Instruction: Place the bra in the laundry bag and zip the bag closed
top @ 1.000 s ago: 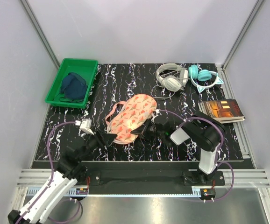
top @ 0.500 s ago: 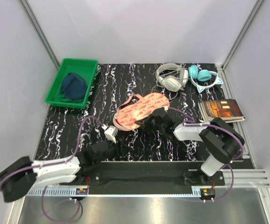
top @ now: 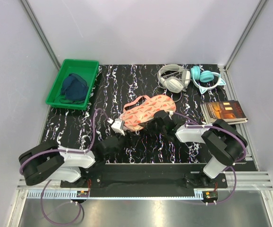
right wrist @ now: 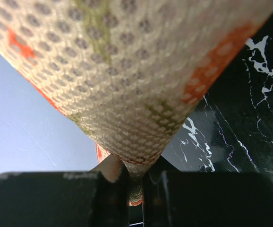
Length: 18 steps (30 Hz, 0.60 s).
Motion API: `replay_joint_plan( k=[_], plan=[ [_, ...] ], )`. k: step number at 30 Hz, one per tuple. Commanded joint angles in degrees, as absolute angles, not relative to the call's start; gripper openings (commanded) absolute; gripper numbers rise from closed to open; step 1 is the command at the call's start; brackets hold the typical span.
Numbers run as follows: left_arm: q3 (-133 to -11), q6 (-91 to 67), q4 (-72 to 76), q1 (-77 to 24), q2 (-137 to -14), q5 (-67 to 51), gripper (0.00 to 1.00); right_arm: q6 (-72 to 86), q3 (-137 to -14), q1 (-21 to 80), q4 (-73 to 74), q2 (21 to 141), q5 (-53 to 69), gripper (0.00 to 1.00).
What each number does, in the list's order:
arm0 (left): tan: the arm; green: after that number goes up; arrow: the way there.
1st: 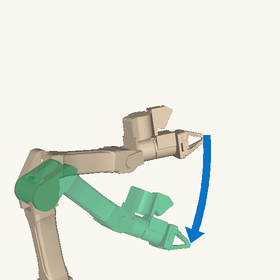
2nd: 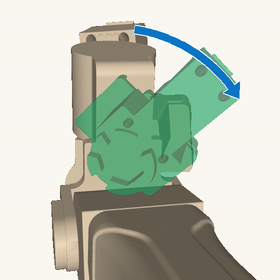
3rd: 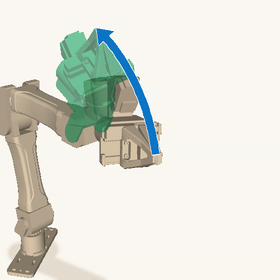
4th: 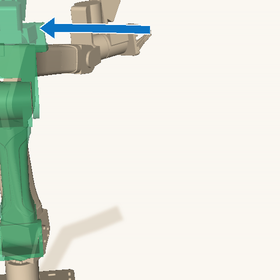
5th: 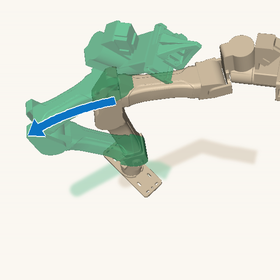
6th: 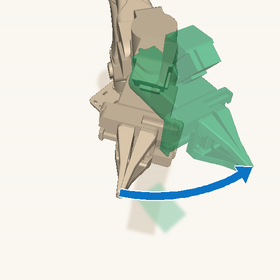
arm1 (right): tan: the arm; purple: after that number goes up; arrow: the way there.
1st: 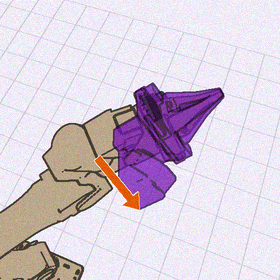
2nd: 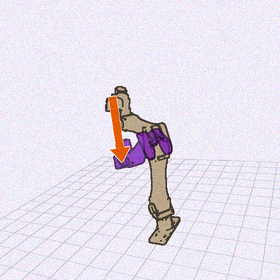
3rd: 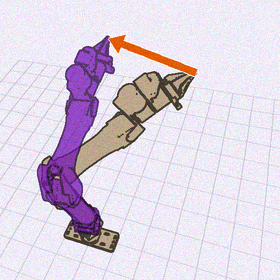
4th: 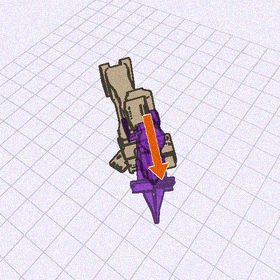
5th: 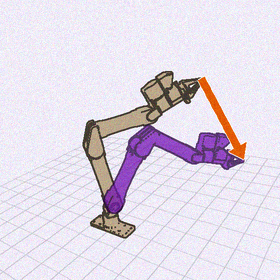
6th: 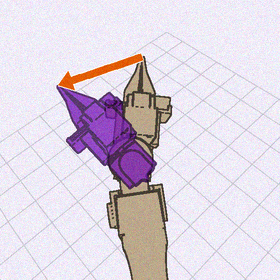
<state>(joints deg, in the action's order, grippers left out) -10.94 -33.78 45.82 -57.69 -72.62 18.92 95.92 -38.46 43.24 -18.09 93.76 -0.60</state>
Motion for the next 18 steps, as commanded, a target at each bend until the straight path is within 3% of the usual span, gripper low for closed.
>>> replay_joint_plan(
  k=[1, 7, 11, 18],
  plan=[
    [-14.76, -30.94, 53.53, -57.83, -76.11, 24.26, 0.59, 98.35, -39.9, 43.51, -18.98, 92.81, -2.37, 0.08],
    [-18.81, -30.06, 52.91, -57.22, -80.86, 24.26, 0.47, 98.79, -39.73, 43.68, -18.55, 91.58, -2.28, 0.08],
    [-20.13, -30.15, 51.77, -57.04, -81.74, 24.96, 0.44, 98.79, -39.38, 43.59, -18.46, 90.7, -2.55, 0.08],
    [-21.97, -29.8, 49.92, -55.2, -83.67, 24.79, 0.26, 99.58, -37.97, 43.59, -19.16, 90.0, -1.93, 0.06]
  ],
)
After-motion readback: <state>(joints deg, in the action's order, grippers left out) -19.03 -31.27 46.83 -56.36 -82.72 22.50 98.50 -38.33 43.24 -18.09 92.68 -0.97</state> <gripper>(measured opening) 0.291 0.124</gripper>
